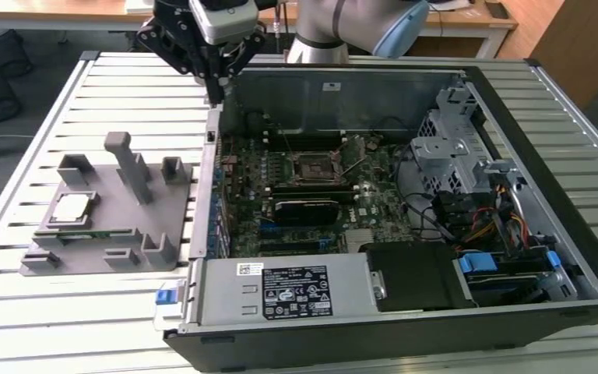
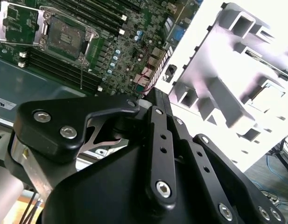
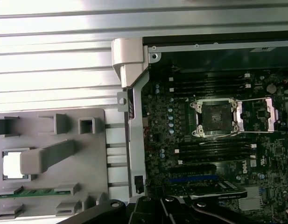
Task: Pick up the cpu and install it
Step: 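Reach for the cpu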
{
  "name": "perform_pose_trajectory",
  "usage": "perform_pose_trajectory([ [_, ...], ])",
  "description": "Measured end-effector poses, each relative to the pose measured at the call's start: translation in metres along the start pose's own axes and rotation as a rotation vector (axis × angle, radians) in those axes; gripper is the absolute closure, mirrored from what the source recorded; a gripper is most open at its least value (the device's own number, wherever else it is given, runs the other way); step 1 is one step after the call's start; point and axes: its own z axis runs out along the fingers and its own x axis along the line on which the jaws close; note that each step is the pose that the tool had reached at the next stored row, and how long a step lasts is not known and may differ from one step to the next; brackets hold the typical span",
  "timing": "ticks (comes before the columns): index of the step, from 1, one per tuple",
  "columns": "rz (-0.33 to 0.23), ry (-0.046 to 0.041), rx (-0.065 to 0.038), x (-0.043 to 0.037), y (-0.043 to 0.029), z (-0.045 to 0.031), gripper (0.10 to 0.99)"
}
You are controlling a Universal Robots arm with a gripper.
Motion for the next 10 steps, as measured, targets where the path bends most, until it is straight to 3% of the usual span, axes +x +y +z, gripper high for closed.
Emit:
perform_pose_trajectory([
  [10, 0.0, 0.0, 0.0, 0.0093, -0.0007, 0.001, 0.98],
])
